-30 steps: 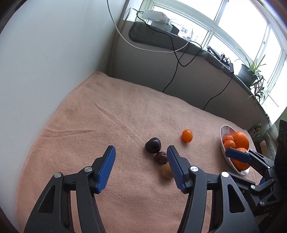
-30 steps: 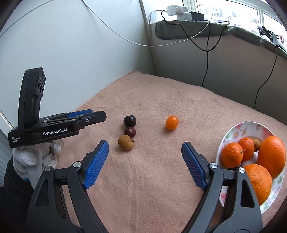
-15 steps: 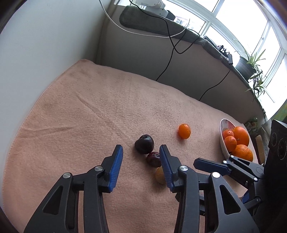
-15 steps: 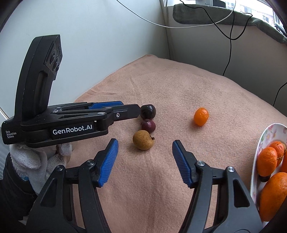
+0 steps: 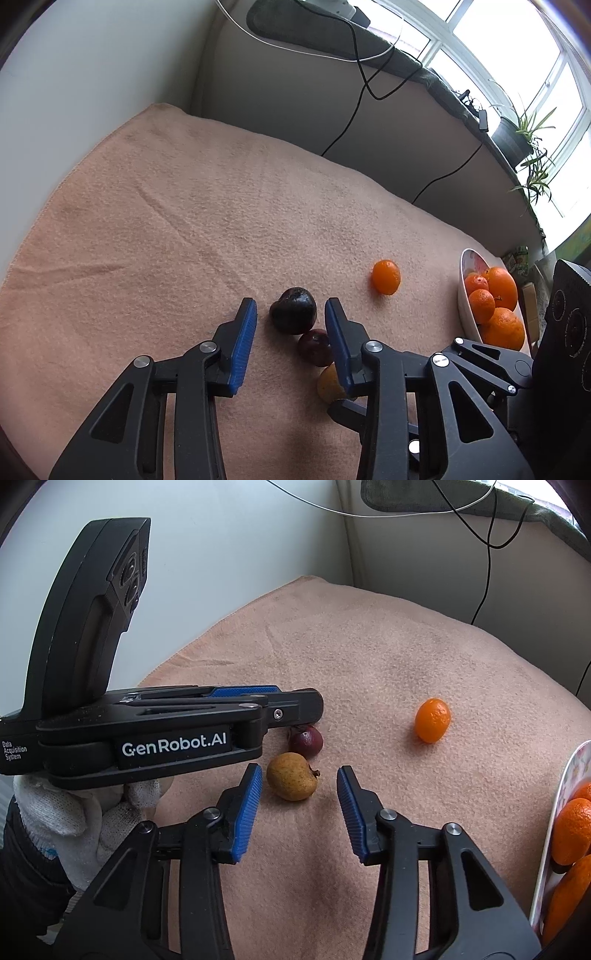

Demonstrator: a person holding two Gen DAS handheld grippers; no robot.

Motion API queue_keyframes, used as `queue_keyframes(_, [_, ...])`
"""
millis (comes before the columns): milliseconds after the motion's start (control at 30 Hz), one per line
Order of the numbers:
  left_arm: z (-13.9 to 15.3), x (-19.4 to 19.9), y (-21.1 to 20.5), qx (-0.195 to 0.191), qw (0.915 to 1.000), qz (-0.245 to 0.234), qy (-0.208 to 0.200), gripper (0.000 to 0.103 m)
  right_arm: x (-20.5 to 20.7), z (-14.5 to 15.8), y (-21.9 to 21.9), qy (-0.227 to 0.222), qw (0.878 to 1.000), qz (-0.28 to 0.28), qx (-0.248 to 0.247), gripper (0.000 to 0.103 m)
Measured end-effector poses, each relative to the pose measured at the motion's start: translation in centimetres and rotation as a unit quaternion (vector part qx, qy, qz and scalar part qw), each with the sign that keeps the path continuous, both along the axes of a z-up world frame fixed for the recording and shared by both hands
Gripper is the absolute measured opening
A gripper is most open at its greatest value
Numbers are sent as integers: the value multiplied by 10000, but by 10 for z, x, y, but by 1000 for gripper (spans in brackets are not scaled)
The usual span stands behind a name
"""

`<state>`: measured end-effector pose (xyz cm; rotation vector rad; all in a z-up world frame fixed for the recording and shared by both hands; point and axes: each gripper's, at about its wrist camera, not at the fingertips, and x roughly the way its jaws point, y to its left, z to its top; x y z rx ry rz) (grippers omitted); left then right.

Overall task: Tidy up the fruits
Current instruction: 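Grasp a dark plum with the left gripper while the right gripper grasps a brown kiwi, then lift the plum and kiwi and carry them over the floral plate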

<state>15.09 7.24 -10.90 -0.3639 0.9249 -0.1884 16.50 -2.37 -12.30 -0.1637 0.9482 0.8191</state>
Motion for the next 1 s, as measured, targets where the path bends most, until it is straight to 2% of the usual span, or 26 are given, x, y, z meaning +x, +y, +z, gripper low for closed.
queue_keyframes(333, [-4,2,-2,16,10000,-41,-6,25,6,-6,8,77,9999,64,-37,38])
queue_keyframes(433, [-3,2,-5,84,10000,-43,-30,25,5,-8,10,104,9999,100,-40,37])
queue_keyframes(500, [-2,2,-5,82,10000,-35,-42,25,5,-9,11,122,9998,127,-21,32])
queue_keyframes(1000, [6,-8,-2,58,9998,58,-160,24,-2,7,-10,26,9999,-52,134,31])
